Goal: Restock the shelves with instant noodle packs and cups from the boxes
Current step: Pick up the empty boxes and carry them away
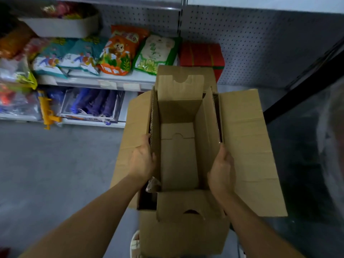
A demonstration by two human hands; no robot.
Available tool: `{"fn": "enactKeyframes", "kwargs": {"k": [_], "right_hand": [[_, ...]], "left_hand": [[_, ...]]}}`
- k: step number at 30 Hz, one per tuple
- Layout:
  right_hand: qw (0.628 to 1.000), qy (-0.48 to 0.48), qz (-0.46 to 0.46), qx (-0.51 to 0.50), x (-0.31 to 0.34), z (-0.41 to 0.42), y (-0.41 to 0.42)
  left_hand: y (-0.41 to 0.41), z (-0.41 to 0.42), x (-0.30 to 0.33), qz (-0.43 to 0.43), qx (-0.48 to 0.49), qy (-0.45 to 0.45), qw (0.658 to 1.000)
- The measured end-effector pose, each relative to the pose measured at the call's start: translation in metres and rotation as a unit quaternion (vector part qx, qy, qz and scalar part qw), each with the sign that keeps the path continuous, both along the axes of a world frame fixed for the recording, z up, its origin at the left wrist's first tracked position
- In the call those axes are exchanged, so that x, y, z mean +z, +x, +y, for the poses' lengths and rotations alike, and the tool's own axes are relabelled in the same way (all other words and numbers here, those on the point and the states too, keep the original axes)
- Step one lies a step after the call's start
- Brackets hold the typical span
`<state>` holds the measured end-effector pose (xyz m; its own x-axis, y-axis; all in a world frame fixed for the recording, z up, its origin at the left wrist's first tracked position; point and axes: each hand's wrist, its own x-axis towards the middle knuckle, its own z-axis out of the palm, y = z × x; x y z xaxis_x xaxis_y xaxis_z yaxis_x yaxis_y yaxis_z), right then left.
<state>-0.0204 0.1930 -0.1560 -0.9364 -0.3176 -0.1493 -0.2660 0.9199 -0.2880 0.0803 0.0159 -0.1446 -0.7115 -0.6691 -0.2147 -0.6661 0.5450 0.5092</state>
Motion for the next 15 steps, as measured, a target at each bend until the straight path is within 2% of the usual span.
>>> {"fn": "enactKeyframes", "kwargs": {"k": [7, 11, 15], "right_hand": [[1.0, 0.002, -0.006, 0.005, 0.005, 0.0, -0.002], [0.998, -0.034, 0.024, -0.042, 0.013, 0.006, -0.005], [0.996, -0.033, 0.054, -0.067, 0.008, 0.02, -0.008]], "left_hand": [[0.003, -0.007, -0.004, 0.016, 0.006, 0.024, 1.0], [0.015, -0.019, -0.006, 0.031, 0.043, 0.033, 0.998], [0.035, -0.041, -0.024, -0.026, 0.087, 0.061, 0.994]]}}
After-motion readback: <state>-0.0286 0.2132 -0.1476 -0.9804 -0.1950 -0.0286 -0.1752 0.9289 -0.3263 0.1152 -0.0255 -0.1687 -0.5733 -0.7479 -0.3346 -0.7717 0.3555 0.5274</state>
